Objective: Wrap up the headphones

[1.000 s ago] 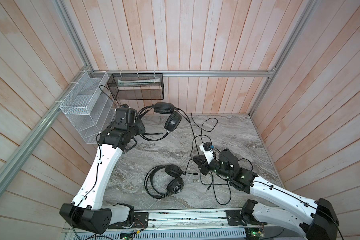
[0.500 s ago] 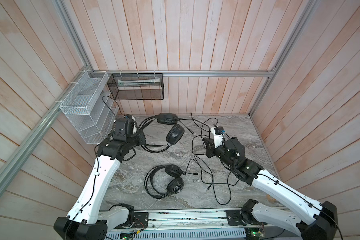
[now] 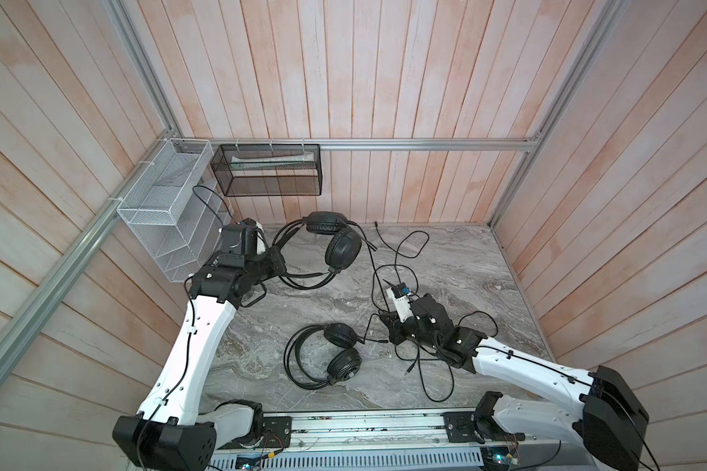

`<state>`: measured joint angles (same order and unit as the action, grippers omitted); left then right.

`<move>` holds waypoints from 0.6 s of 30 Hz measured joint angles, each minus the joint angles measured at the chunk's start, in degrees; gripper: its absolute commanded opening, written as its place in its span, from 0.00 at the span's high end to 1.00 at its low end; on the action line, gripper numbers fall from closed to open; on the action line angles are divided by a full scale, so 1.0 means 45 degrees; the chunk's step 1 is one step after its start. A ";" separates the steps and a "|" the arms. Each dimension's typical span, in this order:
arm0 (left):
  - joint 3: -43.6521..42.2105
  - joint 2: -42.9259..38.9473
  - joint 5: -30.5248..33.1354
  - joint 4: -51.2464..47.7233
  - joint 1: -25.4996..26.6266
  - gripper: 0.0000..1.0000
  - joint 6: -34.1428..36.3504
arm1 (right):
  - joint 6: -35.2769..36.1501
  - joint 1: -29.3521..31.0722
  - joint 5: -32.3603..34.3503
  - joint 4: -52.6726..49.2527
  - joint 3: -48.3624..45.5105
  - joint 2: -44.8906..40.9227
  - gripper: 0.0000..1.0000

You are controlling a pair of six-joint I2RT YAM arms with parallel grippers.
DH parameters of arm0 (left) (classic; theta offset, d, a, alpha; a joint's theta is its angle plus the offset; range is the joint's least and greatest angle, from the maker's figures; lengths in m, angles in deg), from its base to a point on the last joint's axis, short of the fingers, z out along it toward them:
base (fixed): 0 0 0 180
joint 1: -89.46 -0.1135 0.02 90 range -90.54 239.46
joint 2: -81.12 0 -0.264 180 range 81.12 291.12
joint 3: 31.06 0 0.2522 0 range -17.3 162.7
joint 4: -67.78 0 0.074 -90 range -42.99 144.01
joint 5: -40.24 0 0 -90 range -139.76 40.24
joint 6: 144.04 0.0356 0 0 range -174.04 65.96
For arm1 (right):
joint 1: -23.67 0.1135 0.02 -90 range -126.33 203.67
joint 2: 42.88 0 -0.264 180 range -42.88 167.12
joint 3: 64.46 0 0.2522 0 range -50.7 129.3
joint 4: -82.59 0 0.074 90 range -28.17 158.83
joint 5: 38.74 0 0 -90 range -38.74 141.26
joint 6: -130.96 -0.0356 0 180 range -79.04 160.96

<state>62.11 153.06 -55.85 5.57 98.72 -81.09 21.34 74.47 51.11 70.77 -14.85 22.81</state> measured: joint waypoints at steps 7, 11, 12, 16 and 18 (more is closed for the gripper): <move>0.0015 0.1540 0.3094 -0.0223 0.1355 1.00 0.0423 | 0.0656 0.1588 0.0845 -0.2832 0.1982 -0.0573 1.00; 0.0005 0.1821 0.4750 -0.0437 0.2200 1.00 0.0967 | 0.1360 0.1821 0.1117 -0.5061 0.4095 -0.0646 1.00; -0.0015 0.1821 0.5246 -0.0427 0.2424 1.00 0.1146 | 0.1559 0.1855 0.1195 -0.5693 0.4639 -0.0597 1.00; -0.0622 0.1729 0.7577 0.0185 0.3623 1.00 0.2137 | 0.2380 0.1943 0.1972 -0.8383 0.7033 -0.0131 1.00; -0.1224 0.1574 0.8320 0.0597 0.4133 1.00 0.2681 | 0.2739 0.1943 0.2569 -0.9520 0.8000 0.0092 1.00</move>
<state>56.61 160.14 -18.41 8.26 117.32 -69.02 33.67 83.22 62.68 27.93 21.15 23.22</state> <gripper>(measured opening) 0.086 0.064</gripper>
